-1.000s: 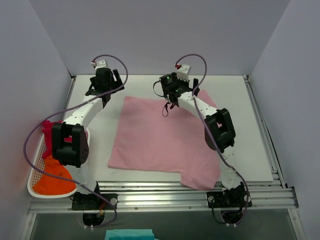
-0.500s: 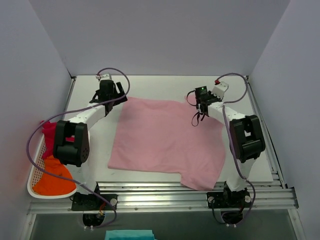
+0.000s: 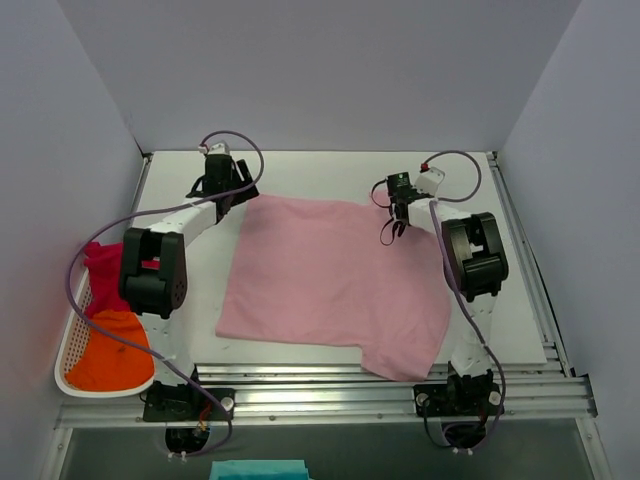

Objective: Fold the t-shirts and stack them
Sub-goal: Flatten out the tshirt

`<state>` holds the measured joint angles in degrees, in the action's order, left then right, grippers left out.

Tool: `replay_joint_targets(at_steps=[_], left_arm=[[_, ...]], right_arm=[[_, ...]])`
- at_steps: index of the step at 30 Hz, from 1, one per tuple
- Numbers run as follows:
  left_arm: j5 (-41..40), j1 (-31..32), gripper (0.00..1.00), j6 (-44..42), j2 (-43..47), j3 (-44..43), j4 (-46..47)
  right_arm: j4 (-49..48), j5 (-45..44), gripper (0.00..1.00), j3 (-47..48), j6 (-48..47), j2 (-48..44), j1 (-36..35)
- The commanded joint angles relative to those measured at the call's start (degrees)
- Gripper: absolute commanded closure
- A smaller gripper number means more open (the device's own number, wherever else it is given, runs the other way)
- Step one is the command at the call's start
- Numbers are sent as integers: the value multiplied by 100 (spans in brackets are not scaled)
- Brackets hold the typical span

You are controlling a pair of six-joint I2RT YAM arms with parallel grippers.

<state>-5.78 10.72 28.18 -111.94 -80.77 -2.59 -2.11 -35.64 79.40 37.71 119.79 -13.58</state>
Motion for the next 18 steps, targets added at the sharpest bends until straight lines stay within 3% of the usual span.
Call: replay_joint_targets(at_steps=[1,7,18], left_arm=[[173,-88,24,47,-310,-386,347],[288,-132,27,117,-750,-781,338],[815,-176,29,310,-1023,-1317,329]], right_arm=[[18,171,100,339,61,246,22],[-35,566,100,761,61,774,180],[185,997,100,2447,-27,1811,383]])
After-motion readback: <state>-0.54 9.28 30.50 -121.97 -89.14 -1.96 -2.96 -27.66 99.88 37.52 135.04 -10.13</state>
